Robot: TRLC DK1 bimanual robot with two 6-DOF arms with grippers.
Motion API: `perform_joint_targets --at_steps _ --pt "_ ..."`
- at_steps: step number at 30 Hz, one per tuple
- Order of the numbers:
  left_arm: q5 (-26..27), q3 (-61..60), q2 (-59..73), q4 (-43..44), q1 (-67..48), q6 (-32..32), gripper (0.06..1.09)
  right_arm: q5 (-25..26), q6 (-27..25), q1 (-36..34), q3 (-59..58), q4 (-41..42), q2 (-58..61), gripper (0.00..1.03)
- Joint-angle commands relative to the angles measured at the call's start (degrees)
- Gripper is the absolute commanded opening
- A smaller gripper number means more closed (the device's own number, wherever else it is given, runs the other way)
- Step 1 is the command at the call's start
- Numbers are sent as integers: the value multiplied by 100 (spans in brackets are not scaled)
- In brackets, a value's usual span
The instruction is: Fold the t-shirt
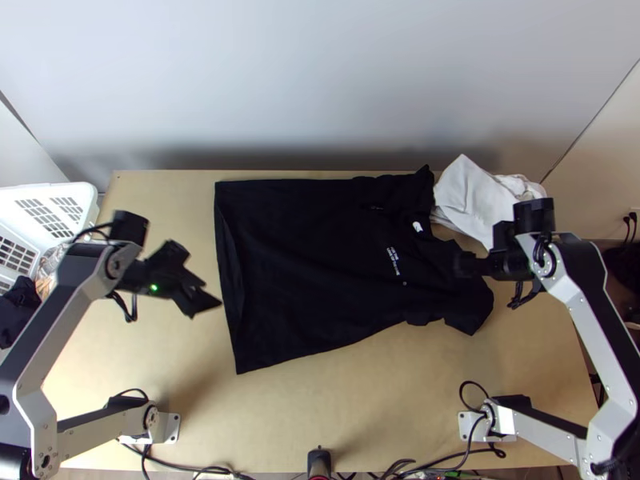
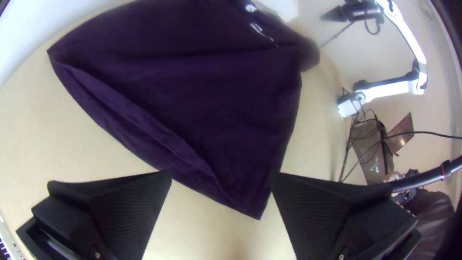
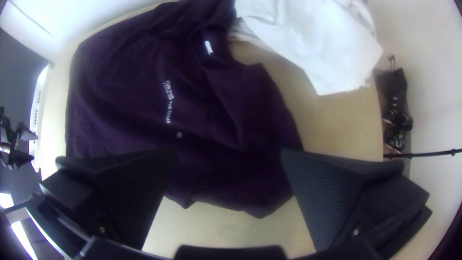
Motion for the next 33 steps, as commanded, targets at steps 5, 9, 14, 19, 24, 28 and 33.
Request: perform_joint_targets --at_steps 5,9,14,19,24,28,33 --pt "346 -953 14 -511 -728 -397 104 -137 44 643 221 -3 -170 99" --pt "663 -1339 14 -150 -983 -854 104 -137 220 766 230 32 -91 99" --pt "654 -1559 128 -10 -1238 -810 104 -137 378 889 239 76 -38 98" --pt "654 -1700 646 333 -1290 -678 104 -137 387 880 142 94 -3 98" --pt "637 -1787 928 1203 -1167 -722 104 -137 387 845 28 94 -73 98" --pt "549 -1629 1358 1616 -1132 -863 104 -137 387 845 -69 94 -135 98" --pt "311 -1471 1622 1862 -1132 -898 104 -137 369 836 -122 94 -196 98"
